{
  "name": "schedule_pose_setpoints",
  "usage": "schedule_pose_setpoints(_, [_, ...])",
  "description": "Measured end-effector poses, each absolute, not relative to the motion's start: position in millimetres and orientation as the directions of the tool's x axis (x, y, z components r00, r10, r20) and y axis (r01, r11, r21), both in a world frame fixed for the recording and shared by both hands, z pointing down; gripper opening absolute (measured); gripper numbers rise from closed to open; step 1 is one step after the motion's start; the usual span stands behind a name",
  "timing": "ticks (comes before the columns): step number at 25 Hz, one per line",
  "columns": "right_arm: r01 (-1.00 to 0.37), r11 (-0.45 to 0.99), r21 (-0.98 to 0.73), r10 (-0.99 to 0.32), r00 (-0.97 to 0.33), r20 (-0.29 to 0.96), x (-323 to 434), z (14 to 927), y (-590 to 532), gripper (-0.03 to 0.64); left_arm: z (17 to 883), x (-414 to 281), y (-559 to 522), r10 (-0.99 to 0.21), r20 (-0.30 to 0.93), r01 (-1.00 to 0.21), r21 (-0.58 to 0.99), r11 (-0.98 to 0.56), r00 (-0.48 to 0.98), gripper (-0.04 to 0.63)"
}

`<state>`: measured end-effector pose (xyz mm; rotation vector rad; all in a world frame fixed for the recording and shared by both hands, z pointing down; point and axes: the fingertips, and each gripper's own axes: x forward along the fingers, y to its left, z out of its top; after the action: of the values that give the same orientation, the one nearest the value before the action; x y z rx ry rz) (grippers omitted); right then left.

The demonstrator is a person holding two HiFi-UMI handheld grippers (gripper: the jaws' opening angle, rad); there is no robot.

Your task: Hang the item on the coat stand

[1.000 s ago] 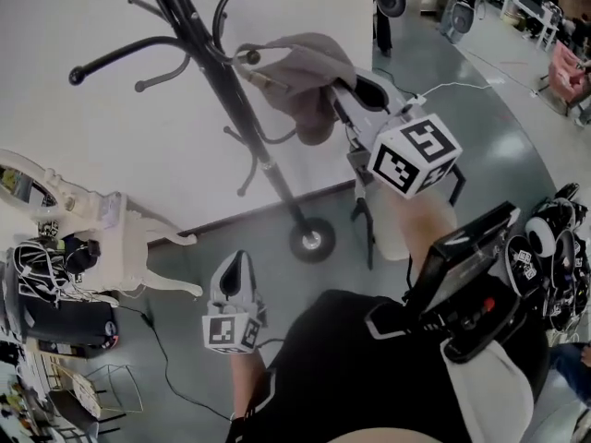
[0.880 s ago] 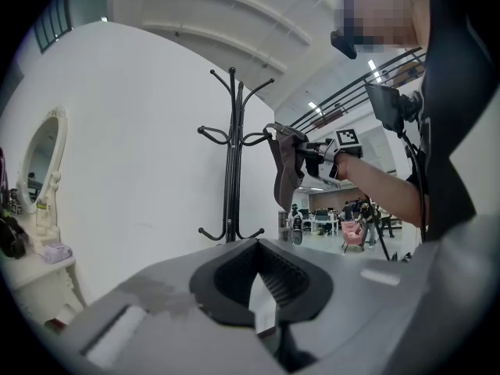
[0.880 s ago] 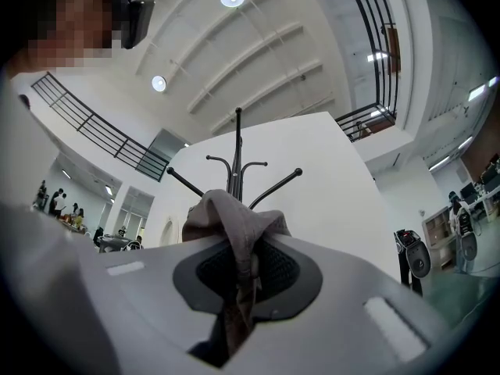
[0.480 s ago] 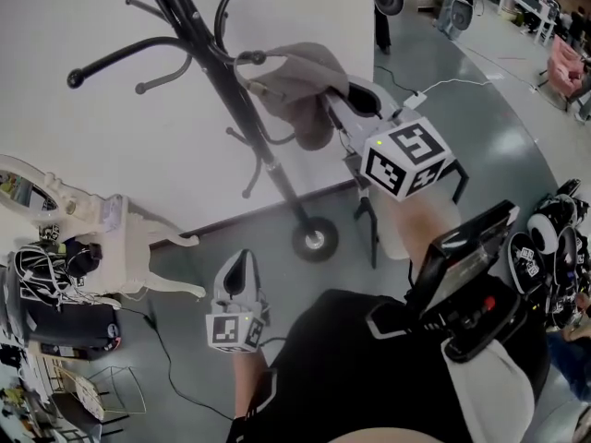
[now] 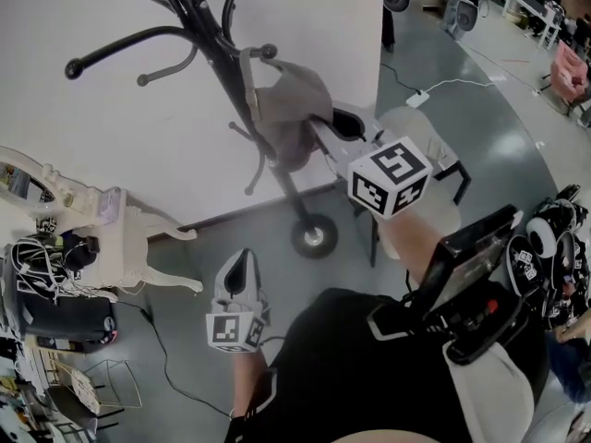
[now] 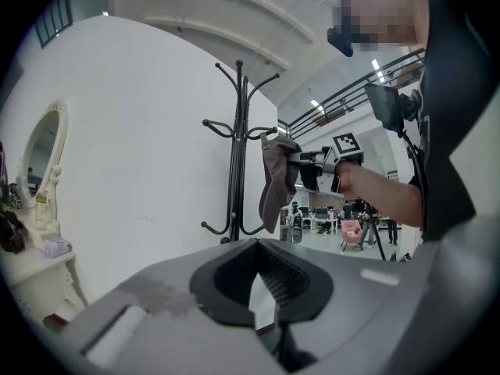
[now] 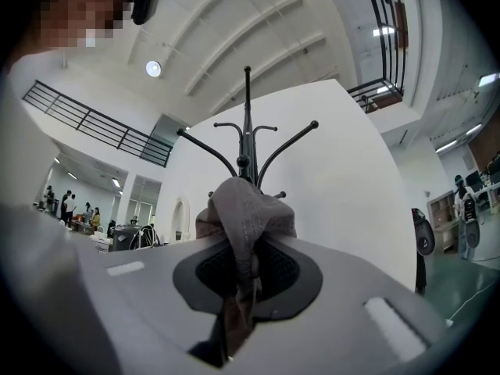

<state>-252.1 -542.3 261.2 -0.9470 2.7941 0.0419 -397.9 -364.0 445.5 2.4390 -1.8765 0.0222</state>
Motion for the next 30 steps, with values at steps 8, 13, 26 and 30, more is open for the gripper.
schedule_pose_setpoints(8, [-0.558, 0.829, -0.017, -0.554, -0.818, -0.157, -280.6, 274.5, -531.7, 0.034, 444.9, -401.5, -358.2, -0.968, 0.041, -0.968, 0.048, -0.244, 0.246, 0.021])
schedule_pose_setpoints(13, [-0.576, 0.818, -0.010, -0.570, -0.807, -0.154, -285.6, 278.3, -540.7, 0.034, 447.6, -409.2, -355.7, -0.975, 0.042, -0.975, 0.057, -0.216, 0.219, 0.021])
schedule_pose_setpoints(26, [-0.597, 0.802, -0.008, -0.594, -0.797, -0.114, -294.3, 306.3, -553.4, 0.035, 452.6, -417.4, -341.9, -0.982, 0.043, -0.981, 0.066, -0.182, 0.185, 0.021])
schedule_pose_setpoints(30, [-0.597, 0.803, 0.000, -0.593, -0.798, -0.110, -296.3, 311.2, -554.7, 0.035, 452.3, -418.0, -339.1, -0.983, 0.043, -0.982, 0.075, -0.173, 0.176, 0.021])
